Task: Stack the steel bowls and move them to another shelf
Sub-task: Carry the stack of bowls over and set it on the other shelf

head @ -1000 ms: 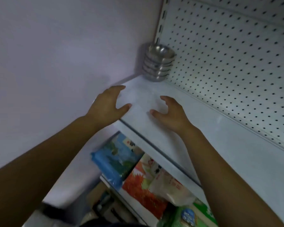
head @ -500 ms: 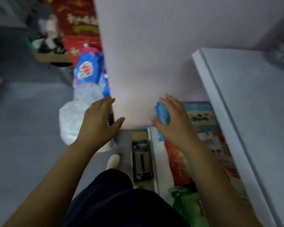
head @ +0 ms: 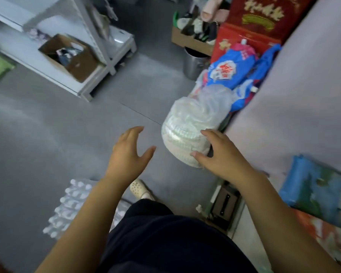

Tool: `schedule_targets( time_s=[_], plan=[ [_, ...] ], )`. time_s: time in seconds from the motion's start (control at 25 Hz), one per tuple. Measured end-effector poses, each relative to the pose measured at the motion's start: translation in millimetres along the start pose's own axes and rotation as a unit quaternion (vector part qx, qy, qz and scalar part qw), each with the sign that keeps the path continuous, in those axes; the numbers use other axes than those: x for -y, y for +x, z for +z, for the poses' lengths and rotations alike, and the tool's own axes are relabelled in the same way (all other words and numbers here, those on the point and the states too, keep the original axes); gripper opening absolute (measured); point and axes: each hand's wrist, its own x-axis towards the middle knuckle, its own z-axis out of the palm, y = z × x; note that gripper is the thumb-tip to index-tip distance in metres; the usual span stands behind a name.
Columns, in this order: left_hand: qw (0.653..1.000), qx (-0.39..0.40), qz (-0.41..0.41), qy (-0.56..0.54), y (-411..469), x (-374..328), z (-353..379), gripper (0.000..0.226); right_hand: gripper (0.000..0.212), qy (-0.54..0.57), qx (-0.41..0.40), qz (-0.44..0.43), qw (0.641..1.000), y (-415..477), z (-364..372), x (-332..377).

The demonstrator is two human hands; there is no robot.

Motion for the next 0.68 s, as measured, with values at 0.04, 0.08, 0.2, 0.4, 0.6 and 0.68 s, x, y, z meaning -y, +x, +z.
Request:
schedule_targets(
  time_s=[0.04, 0.08, 0.2, 0.4, 0.6, 0.68],
  plan=[
    [1.000, -0.012, -0.013, 0.010, 10.1, 18.6, -18.3, 0.064, 0.075, 0.002, 0.001, -0.009, 1.000, 20.0, 3.9, 19.6],
    [0.999, -0.022, -0.020, 0.024, 20.9, 37.1, -37.2, 0.065, 0.076, 0.001, 0.000, -0.019, 1.000, 40.6, 7.0, 39.7],
    [0.997, -0.043, -0.046, 0.053, 48.5, 93.1, -94.8, 0.068, 0.076, 0.009, 0.000, -0.044, 0.999, 98.9, 18.8, 105.5],
    [0.988, -0.106, -0.086, 0.078, 94.0, 183.0, -198.8, 0.070, 0.079, 0.019, 0.001, -0.130, 0.991, 203.0, 53.9, 241.7],
    [0.973, -0.177, -0.131, 0.071, 124.6, 244.5, -288.1, 0.070, 0.077, 0.010, 0.030, -0.211, 0.977, 277.1, 77.0, 363.3],
    [0.963, -0.207, -0.160, 0.065, 136.8, 269.7, -315.1, 0.070, 0.075, 0.004, 0.043, -0.241, 0.970, 307.5, 86.4, 404.8]
  ],
)
